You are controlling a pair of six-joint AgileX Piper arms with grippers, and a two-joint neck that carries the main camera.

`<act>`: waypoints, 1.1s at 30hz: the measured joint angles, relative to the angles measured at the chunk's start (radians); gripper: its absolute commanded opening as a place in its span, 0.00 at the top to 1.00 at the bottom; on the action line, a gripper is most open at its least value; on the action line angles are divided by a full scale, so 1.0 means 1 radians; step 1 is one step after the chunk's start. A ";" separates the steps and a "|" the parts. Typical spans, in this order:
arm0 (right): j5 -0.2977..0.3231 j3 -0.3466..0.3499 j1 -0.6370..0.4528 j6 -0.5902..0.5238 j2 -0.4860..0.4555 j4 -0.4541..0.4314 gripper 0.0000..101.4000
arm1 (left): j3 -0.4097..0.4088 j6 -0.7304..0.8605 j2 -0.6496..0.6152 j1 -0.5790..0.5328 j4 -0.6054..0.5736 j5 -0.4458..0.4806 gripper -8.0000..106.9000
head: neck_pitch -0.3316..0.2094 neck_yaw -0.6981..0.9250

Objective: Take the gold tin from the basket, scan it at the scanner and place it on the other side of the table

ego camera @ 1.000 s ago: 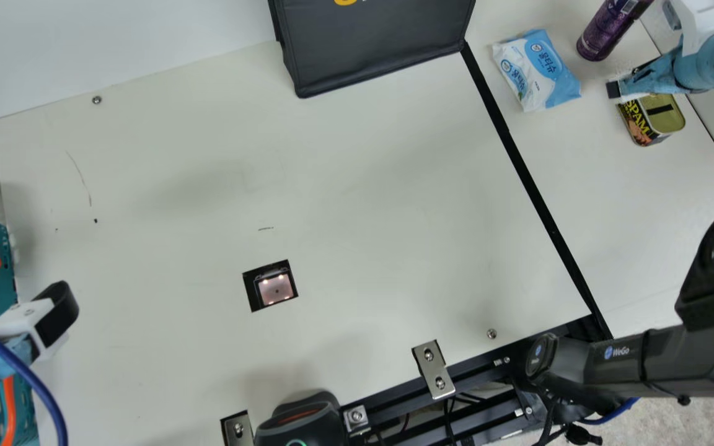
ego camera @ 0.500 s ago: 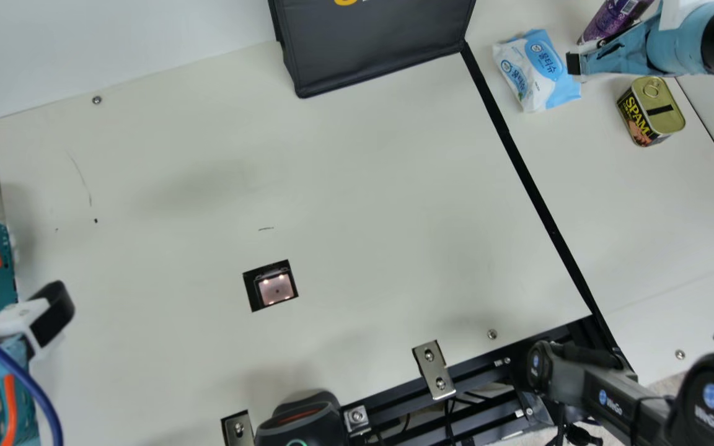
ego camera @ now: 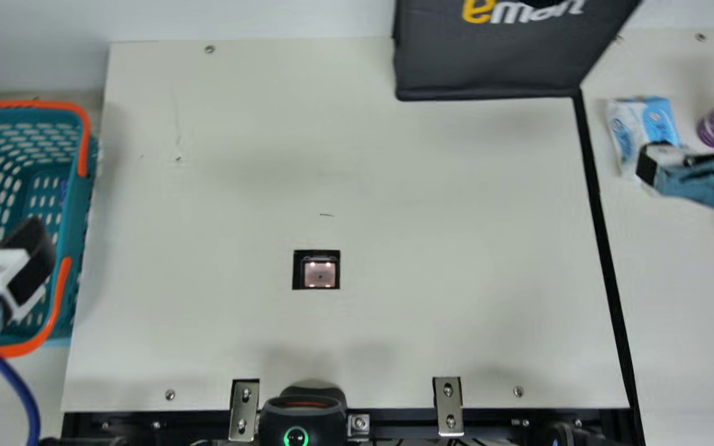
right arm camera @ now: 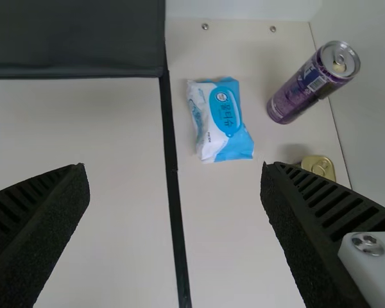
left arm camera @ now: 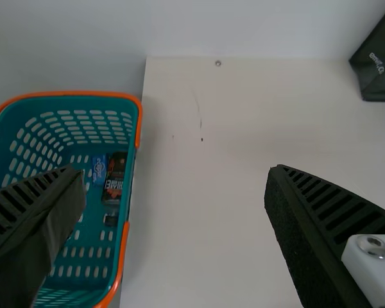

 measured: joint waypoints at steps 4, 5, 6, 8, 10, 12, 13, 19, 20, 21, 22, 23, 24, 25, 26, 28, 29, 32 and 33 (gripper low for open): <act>0.036 0.012 0.059 0.049 -0.070 0.000 0.06 | 0.000 0.000 0.000 0.000 0.000 0.004 0.15 | 0.000 -0.003; 0.044 0.015 0.075 0.062 -0.088 -0.005 0.06 | 0.000 0.000 0.000 0.000 0.000 0.002 0.15 | 0.000 -0.003; 0.051 0.016 0.087 0.071 -0.103 -0.005 0.06 | 0.000 0.000 0.000 0.000 0.000 0.004 0.15 | 0.000 -0.002; 0.068 0.021 0.119 0.095 -0.139 -0.006 0.06 | 0.000 0.000 0.000 0.000 0.000 0.002 0.15 | 0.000 -0.003; 0.085 0.027 0.147 0.119 -0.176 -0.008 0.06 | 0.000 0.000 0.000 0.000 0.000 0.002 0.15 | 0.000 -0.003; 0.102 0.033 0.178 0.143 -0.209 -0.008 0.06 | 0.000 0.000 0.000 0.000 0.000 0.004 0.15 | 0.000 -0.002; 0.111 0.035 0.194 0.154 -0.228 -0.008 0.06 | 0.000 0.000 0.000 0.000 0.000 0.002 0.15 | 0.000 -0.003; 0.160 0.051 0.281 0.223 -0.331 -0.013 0.06 | 0.000 0.000 0.000 0.000 0.000 0.002 0.15 | 0.000 -0.003; 0.170 0.052 0.294 0.235 -0.346 -0.014 0.06 | 0.000 0.000 0.000 0.000 0.000 0.004 0.15 | 0.000 -0.002; 0.173 0.052 0.300 0.235 -0.356 -0.013 0.06 | 0.000 0.000 0.000 0.000 0.000 0.002 0.15 | 0.000 -0.003; 0.171 0.052 0.301 0.235 -0.359 -0.013 0.06 | 0.000 0.000 0.000 0.000 0.000 0.002 0.15 | 0.000 -0.003; 0.171 0.052 0.302 0.235 -0.360 -0.014 0.06 | 0.000 0.000 0.000 0.000 0.000 0.004 0.15 | 0.000 -0.002; 0.171 0.052 0.303 0.235 -0.360 -0.015 0.06 | 0.000 0.000 0.000 0.000 0.000 0.002 0.15 | 0.000 -0.002; 0.171 0.052 0.303 0.235 -0.360 -0.015 0.06 | 0.000 0.000 0.000 0.000 0.000 0.004 0.15 | 0.000 -0.002; 0.171 0.052 0.303 0.235 -0.360 -0.015 0.06 | 0.000 0.000 0.000 0.000 0.000 0.004 0.15 | 0.000 -0.002; 0.171 0.052 0.303 0.235 -0.361 -0.016 0.06 | 0.000 0.000 0.000 0.000 0.000 0.004 0.15 | 0.000 -0.002; 0.171 0.052 0.303 0.235 -0.362 -0.016 0.06 | 0.000 0.000 0.000 0.000 0.000 0.002 0.15 | 0.000 -0.002; 0.171 0.052 0.303 0.235 -0.362 -0.016 0.06 | 0.000 0.000 0.000 0.000 0.000 0.002 0.15 | 0.000 -0.003; 0.171 0.052 0.303 0.235 -0.362 -0.016 0.06 | 0.000 0.000 0.000 0.000 0.000 0.004 0.15 | 0.000 -0.003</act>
